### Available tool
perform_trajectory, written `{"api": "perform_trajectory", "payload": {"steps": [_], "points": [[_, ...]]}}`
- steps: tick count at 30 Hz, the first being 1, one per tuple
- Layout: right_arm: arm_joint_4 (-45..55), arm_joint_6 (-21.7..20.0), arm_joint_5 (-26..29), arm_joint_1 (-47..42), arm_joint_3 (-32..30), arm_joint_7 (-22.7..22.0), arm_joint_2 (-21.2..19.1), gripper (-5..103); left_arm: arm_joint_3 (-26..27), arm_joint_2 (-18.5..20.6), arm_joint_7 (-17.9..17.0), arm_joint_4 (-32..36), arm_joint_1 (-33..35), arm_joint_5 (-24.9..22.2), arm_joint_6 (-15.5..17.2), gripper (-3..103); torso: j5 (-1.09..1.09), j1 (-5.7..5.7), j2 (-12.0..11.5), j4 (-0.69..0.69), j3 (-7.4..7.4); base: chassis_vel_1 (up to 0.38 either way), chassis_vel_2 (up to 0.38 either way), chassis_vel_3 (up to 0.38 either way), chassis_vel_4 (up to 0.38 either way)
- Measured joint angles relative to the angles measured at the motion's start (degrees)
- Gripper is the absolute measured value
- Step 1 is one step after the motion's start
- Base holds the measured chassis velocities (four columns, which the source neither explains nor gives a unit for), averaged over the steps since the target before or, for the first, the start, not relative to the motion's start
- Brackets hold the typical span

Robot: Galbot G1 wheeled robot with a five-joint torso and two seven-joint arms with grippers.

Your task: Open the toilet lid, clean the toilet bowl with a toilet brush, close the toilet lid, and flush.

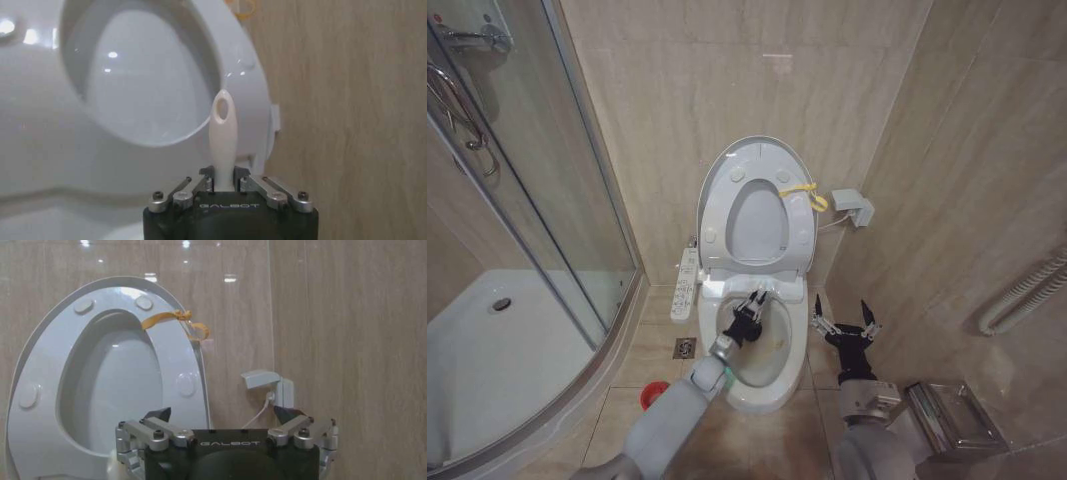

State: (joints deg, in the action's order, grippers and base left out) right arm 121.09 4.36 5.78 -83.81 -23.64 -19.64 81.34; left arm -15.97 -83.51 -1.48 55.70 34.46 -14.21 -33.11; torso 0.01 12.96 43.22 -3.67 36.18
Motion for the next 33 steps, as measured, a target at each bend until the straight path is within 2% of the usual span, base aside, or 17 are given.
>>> {"api": "perform_trajectory", "payload": {"steps": [10, 16, 24, 28, 33], "points": [[0.0, 0.0, 0.0, 0.0, 0.0, 0.0, 0.0, 100, -2.5, -4.1, -0.8, 2.3, 0.6, 0.1, 0.9, 19, 0.0, 0.0, 0.0, 0.0, 0.0, 0.0, 0.0, 0.0, 0.0], [0.0, 0.0, 0.0, 0.0, 0.0, 0.0, 0.0, 100, -2.9, -7.0, -0.5, -1.7, -0.7, 0.0, -0.2, 19, -0.01, 0.0, 0.0, 0.0, 0.0, 0.0, 0.0, 0.0, 0.0], [0.0, 0.0, 0.0, 0.0, 0.0, 0.0, 0.0, 100, -2.3, -7.1, 1.0, -7.9, -1.5, 0.0, -2.3, 19, -0.01, 0.0, 0.0, 0.01, 0.0, 0.0, 0.0, 0.0, 0.0], [0.0, 0.0, 0.0, 0.0, 0.0, 0.0, 0.0, 100, -2.2, -7.0, 1.1, -8.1, -2.1, 0.1, -2.4, 19, -0.02, 0.0, 0.0, 0.0, 0.0, 0.0, 0.0, 0.0, 0.0], [0.0, 0.0, 0.0, 0.0, 0.0, 0.0, 0.0, 100, -2.5, -7.2, 0.8, -5.2, -2.6, 0.1, -1.7, 19, -0.02, 0.0, 0.0, 0.0, 0.0, 0.0, 0.0, 0.0, 0.0]]}}
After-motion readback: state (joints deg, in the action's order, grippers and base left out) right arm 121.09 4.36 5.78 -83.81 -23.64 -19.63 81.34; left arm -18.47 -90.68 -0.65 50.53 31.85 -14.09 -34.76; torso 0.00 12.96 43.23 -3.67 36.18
